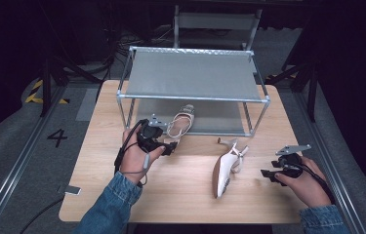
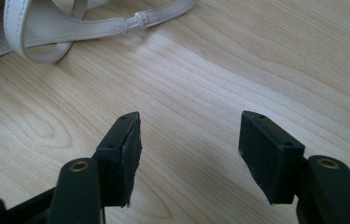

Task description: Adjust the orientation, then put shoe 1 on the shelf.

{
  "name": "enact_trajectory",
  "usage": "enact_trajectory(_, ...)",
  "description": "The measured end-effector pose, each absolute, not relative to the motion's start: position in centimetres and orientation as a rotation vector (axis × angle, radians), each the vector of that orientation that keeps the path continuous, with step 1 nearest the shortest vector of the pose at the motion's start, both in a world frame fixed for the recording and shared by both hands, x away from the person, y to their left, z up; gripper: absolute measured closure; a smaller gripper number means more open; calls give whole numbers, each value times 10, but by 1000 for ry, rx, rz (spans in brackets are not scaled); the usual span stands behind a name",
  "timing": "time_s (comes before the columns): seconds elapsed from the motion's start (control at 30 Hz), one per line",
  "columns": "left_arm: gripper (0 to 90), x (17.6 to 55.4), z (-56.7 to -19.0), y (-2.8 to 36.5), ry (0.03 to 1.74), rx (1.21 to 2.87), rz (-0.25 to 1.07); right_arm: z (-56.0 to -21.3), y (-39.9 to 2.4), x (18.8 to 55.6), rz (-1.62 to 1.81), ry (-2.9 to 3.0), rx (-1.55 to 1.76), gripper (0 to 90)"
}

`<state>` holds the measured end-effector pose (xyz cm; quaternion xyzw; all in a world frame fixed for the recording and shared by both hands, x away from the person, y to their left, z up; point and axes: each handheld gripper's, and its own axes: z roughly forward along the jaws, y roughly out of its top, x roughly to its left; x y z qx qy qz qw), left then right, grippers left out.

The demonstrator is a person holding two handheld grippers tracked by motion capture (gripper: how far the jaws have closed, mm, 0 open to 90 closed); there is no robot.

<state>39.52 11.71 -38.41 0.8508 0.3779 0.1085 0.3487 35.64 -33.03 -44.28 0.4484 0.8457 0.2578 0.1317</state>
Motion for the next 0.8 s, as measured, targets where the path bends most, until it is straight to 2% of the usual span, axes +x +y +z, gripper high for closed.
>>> enact_trajectory(0.27, 297, 395, -412, 123, 925, 2303, 189, -443, -329, 357, 743, 2460, 1295, 399)
enact_trajectory(0.5, 341, 409, -433, 121, 903, 2374, 185, -445, -328, 357, 741, 2464, 1292, 399)
enact_trajectory(0.67, 312, 417, -446, 116, 912, 2396, 168, -447, -329, 356, 736, 2464, 1301, 397)
enact_trajectory(0.8, 425, 425, -453, 113, 875, 2338, 204, -447, -331, 353, 731, 2460, 1312, 397)
